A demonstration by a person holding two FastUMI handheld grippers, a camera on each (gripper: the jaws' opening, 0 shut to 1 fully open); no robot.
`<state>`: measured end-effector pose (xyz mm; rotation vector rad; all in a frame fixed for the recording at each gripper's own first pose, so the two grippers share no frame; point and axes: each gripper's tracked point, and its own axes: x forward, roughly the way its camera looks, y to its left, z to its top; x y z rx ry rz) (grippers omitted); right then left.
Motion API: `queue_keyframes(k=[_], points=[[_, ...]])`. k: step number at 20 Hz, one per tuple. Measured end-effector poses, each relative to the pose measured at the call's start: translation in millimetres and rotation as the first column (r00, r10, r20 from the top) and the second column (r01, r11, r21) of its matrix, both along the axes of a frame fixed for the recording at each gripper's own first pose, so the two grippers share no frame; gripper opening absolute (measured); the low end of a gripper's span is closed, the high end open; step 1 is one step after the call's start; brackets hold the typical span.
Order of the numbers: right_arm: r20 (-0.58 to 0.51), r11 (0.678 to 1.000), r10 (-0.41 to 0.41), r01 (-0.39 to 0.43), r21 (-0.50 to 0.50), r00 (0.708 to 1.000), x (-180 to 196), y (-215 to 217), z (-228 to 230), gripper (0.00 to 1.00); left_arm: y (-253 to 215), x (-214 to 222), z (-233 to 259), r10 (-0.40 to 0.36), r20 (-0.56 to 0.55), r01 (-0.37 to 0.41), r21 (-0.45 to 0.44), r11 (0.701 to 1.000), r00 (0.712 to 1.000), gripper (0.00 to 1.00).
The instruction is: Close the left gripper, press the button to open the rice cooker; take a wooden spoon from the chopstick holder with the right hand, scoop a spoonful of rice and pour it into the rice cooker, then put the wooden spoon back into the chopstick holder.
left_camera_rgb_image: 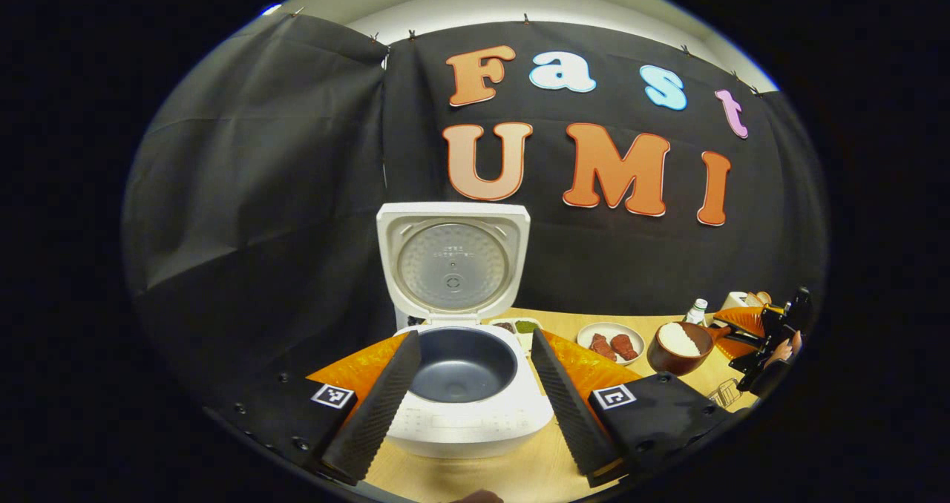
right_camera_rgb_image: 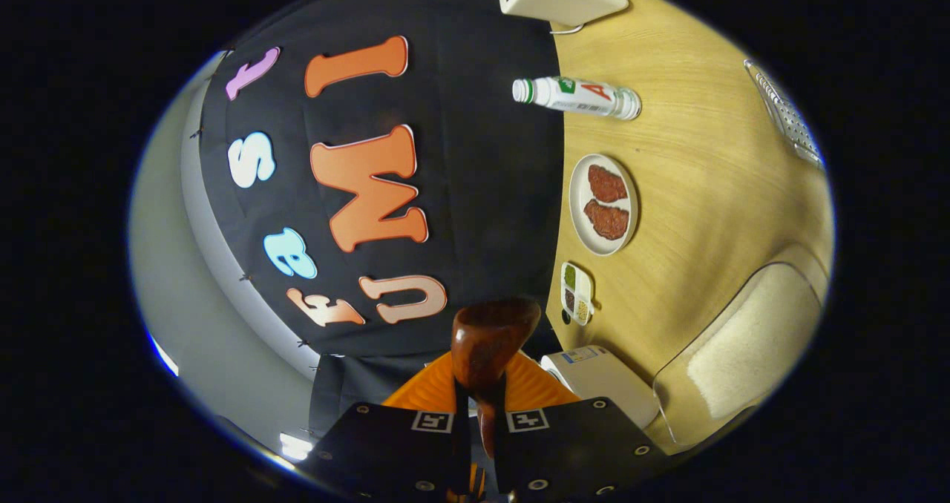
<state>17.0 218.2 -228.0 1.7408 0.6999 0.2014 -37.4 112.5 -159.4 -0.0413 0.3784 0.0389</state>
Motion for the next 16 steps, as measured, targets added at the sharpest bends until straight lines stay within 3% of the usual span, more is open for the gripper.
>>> queue_keyframes(k=[6, 11, 16], points=[[0.028, 0.994, 0.105, -0.104, -0.035, 0.994, 27.8, 73.4, 16.7, 0.12, 64.5, -10.6, 14.7, 0.129, 0.067, -0.133, 0.063, 0.989, 0.989, 1.00], [0.049, 0.981, 0.182, -0.178, -0.083, 0.982, 45.4, 137.8, 33.0, 0.12, 101.6, -18.6, 9.0, 0.179, 0.065, -0.183, 0.070, 0.981, 0.982, 1.00], [0.064, 0.941, 0.261, -0.240, -0.238, 0.963, 59.6, 197.0, 24.6, 0.12, 139.1, -31.8, -2.0, 0.225, 0.047, -0.228, 0.076, 0.971, 0.973, 1.00]])
